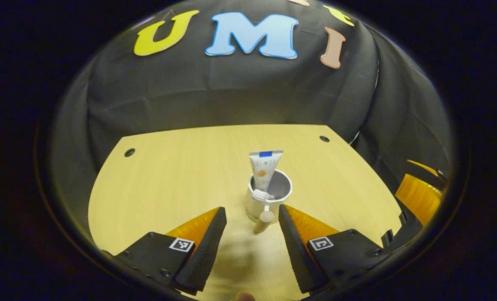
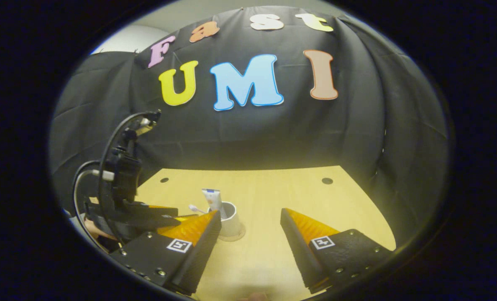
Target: Put the toothbrush and toothpaste on the desktop into the cup, then pick up the cup and place it on the coaster on the desktop.
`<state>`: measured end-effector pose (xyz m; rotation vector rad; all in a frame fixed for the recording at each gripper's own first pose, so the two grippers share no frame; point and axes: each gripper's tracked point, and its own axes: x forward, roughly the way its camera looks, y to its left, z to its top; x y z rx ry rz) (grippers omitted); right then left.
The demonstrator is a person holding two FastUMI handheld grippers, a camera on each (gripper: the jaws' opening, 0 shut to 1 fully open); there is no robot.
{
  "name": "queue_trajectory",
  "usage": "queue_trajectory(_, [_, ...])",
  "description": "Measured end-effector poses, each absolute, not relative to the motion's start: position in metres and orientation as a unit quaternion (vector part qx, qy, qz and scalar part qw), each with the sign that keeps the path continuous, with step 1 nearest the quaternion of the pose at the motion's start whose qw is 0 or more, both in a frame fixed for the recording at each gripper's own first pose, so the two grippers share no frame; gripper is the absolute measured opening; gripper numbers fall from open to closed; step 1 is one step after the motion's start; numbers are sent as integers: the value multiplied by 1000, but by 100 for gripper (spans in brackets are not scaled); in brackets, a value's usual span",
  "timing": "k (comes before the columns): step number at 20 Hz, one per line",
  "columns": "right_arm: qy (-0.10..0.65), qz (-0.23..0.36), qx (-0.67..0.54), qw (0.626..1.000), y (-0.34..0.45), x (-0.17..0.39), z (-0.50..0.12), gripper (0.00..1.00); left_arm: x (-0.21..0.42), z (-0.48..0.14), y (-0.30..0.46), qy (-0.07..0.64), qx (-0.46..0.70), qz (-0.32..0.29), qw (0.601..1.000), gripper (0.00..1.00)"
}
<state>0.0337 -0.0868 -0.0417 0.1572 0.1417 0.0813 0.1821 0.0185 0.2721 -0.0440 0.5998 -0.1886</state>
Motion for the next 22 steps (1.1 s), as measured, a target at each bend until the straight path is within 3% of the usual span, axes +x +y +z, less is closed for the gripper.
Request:
queue_trajectory(2, [62, 36, 67, 995, -75, 28, -29, 88, 171, 314, 34, 221, -25, -75, 972, 84])
queue_trajectory(6, [31, 29, 46, 998, -51, 19, -9, 90, 143, 360, 66, 145, -21, -61, 987, 84])
queue_trajectory(14, [-4, 6, 24, 1000, -30, 8, 5, 90, 102, 389, 108, 91, -16, -31, 995, 84])
queue_trajectory(22, [-37, -35, 19, 999, -28, 13, 25, 89, 108, 407, 117, 53, -10, -55, 997, 84])
